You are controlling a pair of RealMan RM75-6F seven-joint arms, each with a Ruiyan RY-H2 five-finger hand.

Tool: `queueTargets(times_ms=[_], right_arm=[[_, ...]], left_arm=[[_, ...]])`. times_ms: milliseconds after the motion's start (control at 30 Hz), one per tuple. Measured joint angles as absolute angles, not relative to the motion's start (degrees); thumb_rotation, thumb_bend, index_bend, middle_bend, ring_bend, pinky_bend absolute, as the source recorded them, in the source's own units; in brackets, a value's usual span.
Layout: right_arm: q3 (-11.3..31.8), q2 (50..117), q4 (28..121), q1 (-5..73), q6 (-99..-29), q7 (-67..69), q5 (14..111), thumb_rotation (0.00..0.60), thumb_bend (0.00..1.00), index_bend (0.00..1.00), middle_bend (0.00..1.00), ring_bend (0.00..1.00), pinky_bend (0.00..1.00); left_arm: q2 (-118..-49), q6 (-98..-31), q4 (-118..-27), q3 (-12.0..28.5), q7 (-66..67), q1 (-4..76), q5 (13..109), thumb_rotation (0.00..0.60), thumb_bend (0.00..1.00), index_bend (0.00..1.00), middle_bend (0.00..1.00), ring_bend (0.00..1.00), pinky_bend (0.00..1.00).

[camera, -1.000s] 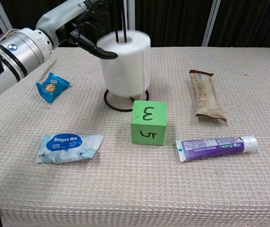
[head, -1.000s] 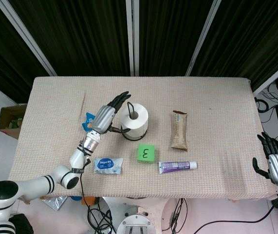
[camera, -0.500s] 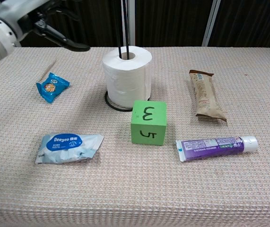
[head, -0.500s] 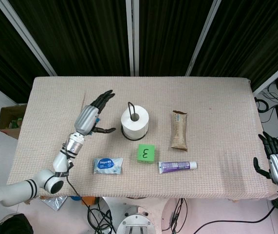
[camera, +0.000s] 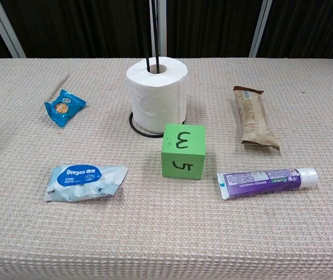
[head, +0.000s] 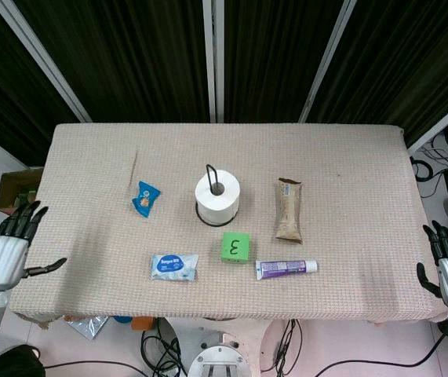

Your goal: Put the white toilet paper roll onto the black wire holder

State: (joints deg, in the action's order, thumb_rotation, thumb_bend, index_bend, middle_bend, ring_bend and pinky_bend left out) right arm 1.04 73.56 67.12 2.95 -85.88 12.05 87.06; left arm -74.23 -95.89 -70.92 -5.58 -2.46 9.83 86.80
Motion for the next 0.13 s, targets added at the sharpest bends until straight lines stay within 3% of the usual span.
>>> queueTargets(times_ms=[133], right_arm=[[0.91, 72.41, 71.42, 2.05, -85.93, 6.22, 86.23, 0.600, 0.42, 0.00, 0.00, 0.00, 0.00]], left_arm=[[-75.05, -98.92, -64.61, -7.16, -4.75, 5.24, 87.84, 0.120, 0.06, 0.09, 0.07, 0.06, 0.24]])
